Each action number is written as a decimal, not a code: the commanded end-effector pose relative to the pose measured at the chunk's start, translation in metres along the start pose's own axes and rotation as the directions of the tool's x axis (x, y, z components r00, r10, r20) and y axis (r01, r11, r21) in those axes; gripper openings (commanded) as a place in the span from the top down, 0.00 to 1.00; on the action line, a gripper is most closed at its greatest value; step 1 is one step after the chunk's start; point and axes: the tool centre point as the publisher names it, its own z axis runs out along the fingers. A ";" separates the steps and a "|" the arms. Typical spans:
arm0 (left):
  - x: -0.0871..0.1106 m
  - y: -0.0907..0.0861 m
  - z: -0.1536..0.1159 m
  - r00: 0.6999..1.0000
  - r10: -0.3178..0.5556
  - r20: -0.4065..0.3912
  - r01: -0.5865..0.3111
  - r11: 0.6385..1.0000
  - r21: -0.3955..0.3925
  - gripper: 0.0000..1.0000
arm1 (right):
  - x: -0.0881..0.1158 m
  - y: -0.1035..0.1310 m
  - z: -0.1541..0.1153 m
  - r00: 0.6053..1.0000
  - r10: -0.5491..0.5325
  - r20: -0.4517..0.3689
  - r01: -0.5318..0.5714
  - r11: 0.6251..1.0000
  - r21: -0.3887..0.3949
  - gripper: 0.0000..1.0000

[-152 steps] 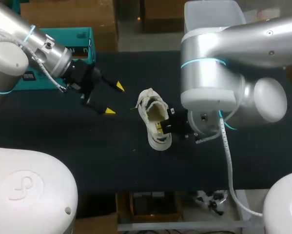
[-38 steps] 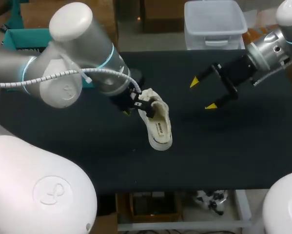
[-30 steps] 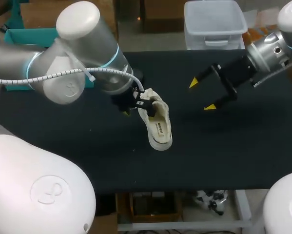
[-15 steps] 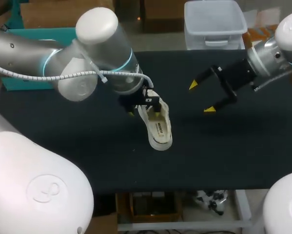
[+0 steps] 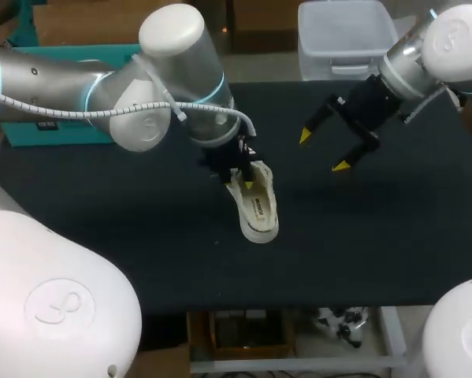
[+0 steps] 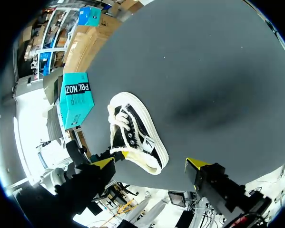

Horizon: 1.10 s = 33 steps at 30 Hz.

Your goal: Open the shoe tongue, take the insole out of the shoe, put the insole back into the shoe, and pack the shoe into the shoebox

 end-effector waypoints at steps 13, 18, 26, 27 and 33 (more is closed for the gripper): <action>0.000 0.004 -0.012 0.998 0.054 0.015 -0.055 0.997 0.050 1.00 | 0.003 -0.005 -0.001 0.987 -0.115 0.114 0.113 0.993 0.021 0.00; -0.004 -0.001 -0.014 0.994 0.112 -0.003 -0.112 0.993 0.044 1.00 | -0.003 -0.017 -0.009 0.951 -0.278 0.136 0.272 0.960 0.064 0.00; -0.021 -0.018 -0.025 0.941 0.326 -0.093 -0.324 0.945 0.035 1.00 | -0.012 -0.025 -0.014 0.846 -0.508 0.165 0.462 0.851 0.250 0.00; -0.025 -0.020 -0.027 0.934 0.344 -0.092 -0.342 0.939 0.040 1.00 | -0.012 -0.025 -0.014 0.846 -0.508 0.165 0.462 0.851 0.250 0.00; -0.044 -0.036 -0.045 0.860 0.496 -0.117 -0.488 0.868 0.091 1.00 | -0.012 -0.025 -0.014 0.846 -0.508 0.165 0.462 0.851 0.250 0.00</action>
